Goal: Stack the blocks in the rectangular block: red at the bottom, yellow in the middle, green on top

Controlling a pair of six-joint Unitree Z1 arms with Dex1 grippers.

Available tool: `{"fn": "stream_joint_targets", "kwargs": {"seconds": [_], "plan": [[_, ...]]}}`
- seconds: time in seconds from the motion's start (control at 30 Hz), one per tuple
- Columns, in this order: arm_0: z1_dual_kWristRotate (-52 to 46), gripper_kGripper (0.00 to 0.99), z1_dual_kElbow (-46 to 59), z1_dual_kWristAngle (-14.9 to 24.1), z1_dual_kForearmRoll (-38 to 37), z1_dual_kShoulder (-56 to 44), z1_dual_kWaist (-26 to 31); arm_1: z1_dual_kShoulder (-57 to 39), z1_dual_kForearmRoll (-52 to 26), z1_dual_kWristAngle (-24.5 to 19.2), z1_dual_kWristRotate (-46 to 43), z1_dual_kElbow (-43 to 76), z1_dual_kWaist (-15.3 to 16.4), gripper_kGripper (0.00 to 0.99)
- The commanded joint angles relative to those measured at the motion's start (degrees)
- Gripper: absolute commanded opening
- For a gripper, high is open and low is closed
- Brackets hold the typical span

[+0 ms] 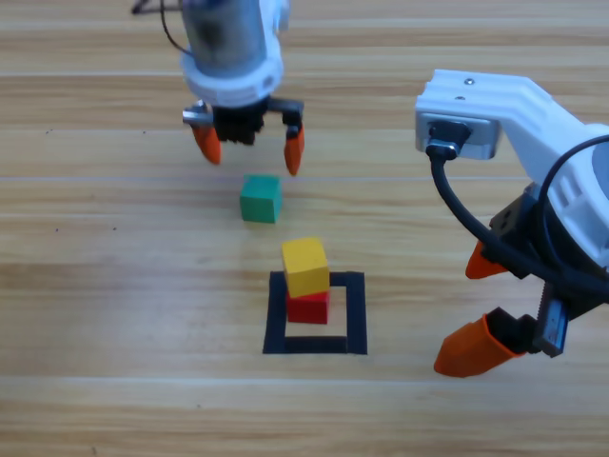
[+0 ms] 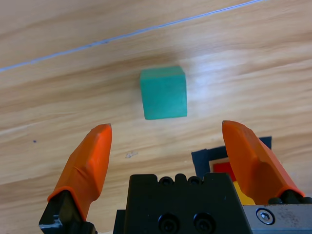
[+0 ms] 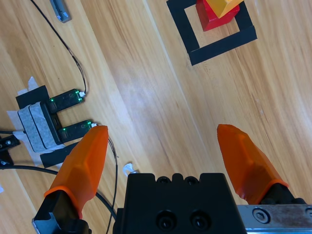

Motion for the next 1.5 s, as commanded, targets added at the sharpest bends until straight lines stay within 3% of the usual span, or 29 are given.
{"fn": "stream_joint_targets", "kwargs": {"seconds": [0.03, 0.33, 0.5, 0.7, 0.77, 0.83, 0.87, 1.1, 1.27, 1.5], "plan": [[-1.5, 0.959, -0.8, -0.2, 0.0, 6.6, -1.0, -0.7, -1.3, 1.2, -0.5, 1.6, 0.5, 0.99], [-3.8, 0.957, -1.6, 0.5, -0.8, 10.5, -1.4, -0.3, -1.3, 1.2, -0.4, 1.6, 0.5, 0.989], [-4.3, 0.891, -2.8, 2.0, -0.8, 12.4, -1.4, -0.4, -1.3, 1.2, -0.4, 1.6, 0.5, 0.988], [-4.0, 0.615, -3.1, 3.0, -0.7, 13.2, -1.0, -0.6, -1.3, 1.1, -0.4, 1.6, 0.5, 0.988], [-3.8, 0.453, -3.0, 3.2, -0.4, 12.9, -0.9, -0.8, -1.4, 0.8, -0.4, 1.7, 0.5, 0.988], [-3.7, 0.215, -2.9, 3.9, 0.3, 12.0, -0.6, -0.2, -1.9, -2.9, 0.6, 1.4, 0.2, 0.988], [-3.7, 0.118, -2.9, 4.4, 1.0, 11.2, -0.5, -0.5, -1.9, -2.7, 0.5, 1.9, 0.2, 0.988], [-2.5, 0.0, -3.6, 4.3, 4.6, -1.3, -0.9, -1.5, -2.0, -1.1, 0.1, 2.2, 0.2, 0.988], [1.2, 0.0, -6.0, 3.0, 7.8, -8.2, -2.9, -2.9, -2.0, 0.4, -0.6, 2.2, 0.2, 0.988], [4.7, 0.0, -6.0, 0.0, 9.9, -8.5, -9.3, -5.0, -2.0, 0.4, -1.1, 2.4, 0.2, 0.988]]}}
